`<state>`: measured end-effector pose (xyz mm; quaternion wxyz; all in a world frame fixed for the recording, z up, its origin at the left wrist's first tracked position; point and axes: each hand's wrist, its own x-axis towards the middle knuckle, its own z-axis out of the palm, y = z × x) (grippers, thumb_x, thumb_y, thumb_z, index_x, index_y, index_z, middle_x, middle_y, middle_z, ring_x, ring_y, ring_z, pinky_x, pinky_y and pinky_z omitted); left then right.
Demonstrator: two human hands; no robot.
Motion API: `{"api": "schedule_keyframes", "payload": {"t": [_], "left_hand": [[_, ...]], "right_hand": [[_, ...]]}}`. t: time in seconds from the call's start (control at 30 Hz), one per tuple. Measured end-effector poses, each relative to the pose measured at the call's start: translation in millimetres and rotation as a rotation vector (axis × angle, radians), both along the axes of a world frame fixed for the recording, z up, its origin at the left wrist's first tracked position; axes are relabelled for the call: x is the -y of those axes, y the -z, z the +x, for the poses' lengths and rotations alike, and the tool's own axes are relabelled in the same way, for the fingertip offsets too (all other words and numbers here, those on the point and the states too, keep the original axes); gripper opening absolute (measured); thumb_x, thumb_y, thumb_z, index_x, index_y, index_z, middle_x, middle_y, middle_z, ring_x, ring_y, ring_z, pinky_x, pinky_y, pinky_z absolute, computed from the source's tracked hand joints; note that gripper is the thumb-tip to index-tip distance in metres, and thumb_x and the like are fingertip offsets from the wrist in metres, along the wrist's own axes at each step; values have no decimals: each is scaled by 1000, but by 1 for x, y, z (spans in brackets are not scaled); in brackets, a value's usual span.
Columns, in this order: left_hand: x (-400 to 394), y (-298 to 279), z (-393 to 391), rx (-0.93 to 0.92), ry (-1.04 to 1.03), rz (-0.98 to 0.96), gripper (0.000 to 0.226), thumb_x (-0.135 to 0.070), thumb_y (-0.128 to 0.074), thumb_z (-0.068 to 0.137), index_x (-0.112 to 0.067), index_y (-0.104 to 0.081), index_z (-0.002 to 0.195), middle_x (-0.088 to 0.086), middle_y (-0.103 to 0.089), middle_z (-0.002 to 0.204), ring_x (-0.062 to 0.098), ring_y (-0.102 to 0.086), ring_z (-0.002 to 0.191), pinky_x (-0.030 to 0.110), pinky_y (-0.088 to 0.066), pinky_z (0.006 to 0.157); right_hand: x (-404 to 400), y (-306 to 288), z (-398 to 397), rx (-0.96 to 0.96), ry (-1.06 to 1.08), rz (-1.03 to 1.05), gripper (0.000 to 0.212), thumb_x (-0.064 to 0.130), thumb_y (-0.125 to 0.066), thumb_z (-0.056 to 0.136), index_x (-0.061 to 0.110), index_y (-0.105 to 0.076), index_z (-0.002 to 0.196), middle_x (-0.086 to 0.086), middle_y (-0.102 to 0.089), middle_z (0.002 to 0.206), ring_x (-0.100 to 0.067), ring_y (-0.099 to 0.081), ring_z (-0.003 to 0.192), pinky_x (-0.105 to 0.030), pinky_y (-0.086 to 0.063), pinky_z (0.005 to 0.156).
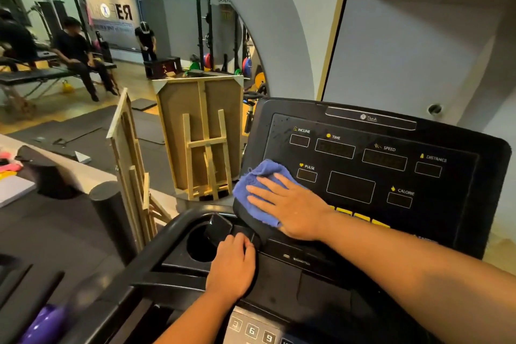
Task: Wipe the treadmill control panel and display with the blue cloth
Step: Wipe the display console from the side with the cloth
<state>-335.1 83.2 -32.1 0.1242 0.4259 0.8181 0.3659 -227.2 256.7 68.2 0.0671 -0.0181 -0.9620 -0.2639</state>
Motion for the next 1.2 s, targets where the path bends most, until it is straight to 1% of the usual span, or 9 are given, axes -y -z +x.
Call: {"api": "schedule_keyframes", "payload": {"t": [0.17, 0.27, 0.37, 0.47, 0.6, 0.7, 0.8, 0.93, 1.2], "left_hand": [[1, -3, 0, -19, 3, -12, 19, -37, -37, 106, -27, -50, 96, -6, -51, 99, 15, -47, 99, 32, -38, 84], [0, -2, -1, -27, 2, -12, 20, -38, -37, 106, -27, -51, 97, -7, -51, 100, 14, -47, 99, 32, -39, 84], [0, -1, -1, -36, -7, -10, 22, -38, -37, 106, -24, -53, 98, -6, -50, 99, 15, -47, 97, 32, -38, 83], [0, 1, 0, -50, -12, -13, 23, -37, -37, 105, -22, -53, 99, -3, -52, 100, 19, -49, 100, 35, -41, 86], [1, -2, 0, -40, -8, -33, 23, -39, -36, 105, -23, -52, 99, -3, -53, 101, 19, -49, 101, 36, -43, 87], [1, -3, 0, -39, -3, -33, 24, -40, -35, 105, -24, -53, 101, -4, -52, 102, 19, -49, 103, 36, -44, 89], [1, -3, 0, -35, -3, -33, 24, -40, -34, 106, -25, -53, 102, -4, -52, 103, 17, -48, 103, 36, -44, 90], [3, -6, 0, -33, -4, -26, 19, -40, -35, 105, -29, -50, 98, -9, -49, 101, 11, -44, 97, 30, -38, 81], [2, -2, -1, -36, 3, -26, 19, -38, -36, 105, -28, -50, 97, -9, -48, 97, 13, -44, 95, 33, -39, 81]], "right_hand": [[-39, -95, -39, -295, 224, 32, 68, 41, -48, 99, 12, -27, 157, -8, -19, 166, -31, -12, 153, -53, -15, 121], [-36, -92, -51, -384, 273, 2, 69, 45, -44, 101, 11, -24, 157, -11, -15, 166, -34, -7, 154, -52, -7, 124], [-9, -40, -44, -174, 104, 25, 77, 44, -49, 94, 14, -20, 158, -9, -11, 167, -35, -2, 154, -53, -2, 123], [12, 2, -28, 57, -21, -3, 75, 42, -51, 90, 16, -29, 156, -7, -23, 165, -34, -11, 153, -53, -3, 124], [0, -12, -29, 174, -115, 26, 65, 38, -46, 95, 19, -31, 156, -4, -24, 165, -27, -17, 153, -53, -9, 123], [-26, -72, -48, -46, 33, 20, 72, 34, -51, 94, 12, -24, 157, -8, -17, 166, -26, -12, 154, -51, -15, 121], [-49, -130, -62, -280, 209, -58, 71, 31, -51, 97, 8, -21, 157, -8, -15, 167, -27, -5, 154, -45, -5, 123], [-54, -131, -69, -423, 309, -43, 67, 39, -45, 101, 7, -25, 156, -13, -21, 165, -34, -10, 153, -50, -10, 124], [11, -21, -53, 32, 52, -36, 73, 44, -52, 89, 15, -35, 154, -9, -28, 163, -34, -20, 151, -55, -13, 120]]}}
